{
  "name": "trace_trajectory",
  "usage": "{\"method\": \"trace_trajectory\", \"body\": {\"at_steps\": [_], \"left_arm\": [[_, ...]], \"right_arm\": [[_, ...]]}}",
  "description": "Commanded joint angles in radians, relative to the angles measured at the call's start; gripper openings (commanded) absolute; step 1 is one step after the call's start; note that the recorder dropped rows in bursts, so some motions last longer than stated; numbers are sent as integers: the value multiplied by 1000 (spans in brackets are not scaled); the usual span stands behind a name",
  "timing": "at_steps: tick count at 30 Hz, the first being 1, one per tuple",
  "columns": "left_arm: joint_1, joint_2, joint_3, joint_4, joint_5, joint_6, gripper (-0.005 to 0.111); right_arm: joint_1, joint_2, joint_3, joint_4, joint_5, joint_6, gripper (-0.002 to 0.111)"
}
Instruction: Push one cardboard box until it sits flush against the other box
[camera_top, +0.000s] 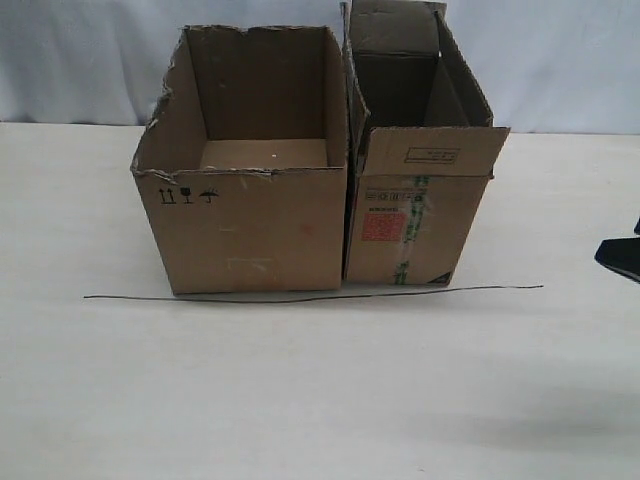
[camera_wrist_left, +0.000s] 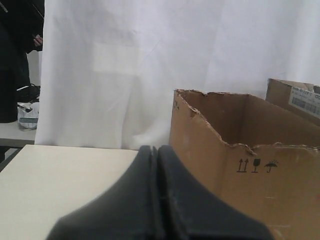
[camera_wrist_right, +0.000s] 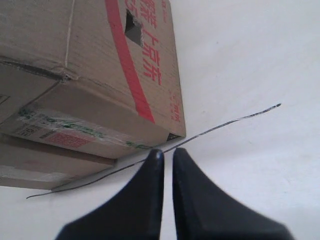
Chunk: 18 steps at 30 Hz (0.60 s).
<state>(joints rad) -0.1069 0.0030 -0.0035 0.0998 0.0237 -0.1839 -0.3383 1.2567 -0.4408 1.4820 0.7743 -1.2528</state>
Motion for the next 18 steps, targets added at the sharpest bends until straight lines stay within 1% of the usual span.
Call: {"method": "trace_trajectory", "body": {"at_steps": [1, 12, 18], "left_arm": [[-9, -3, 4, 4, -8, -5, 0], [-9, -3, 4, 4, -8, -5, 0], [-9, -3, 4, 4, -8, -5, 0]], "right_arm": [[3, -11, 6, 2, -4, -11, 5], [3, -12, 6, 2, 2, -11, 5], [3, -12, 6, -1, -23, -11, 5]]}}
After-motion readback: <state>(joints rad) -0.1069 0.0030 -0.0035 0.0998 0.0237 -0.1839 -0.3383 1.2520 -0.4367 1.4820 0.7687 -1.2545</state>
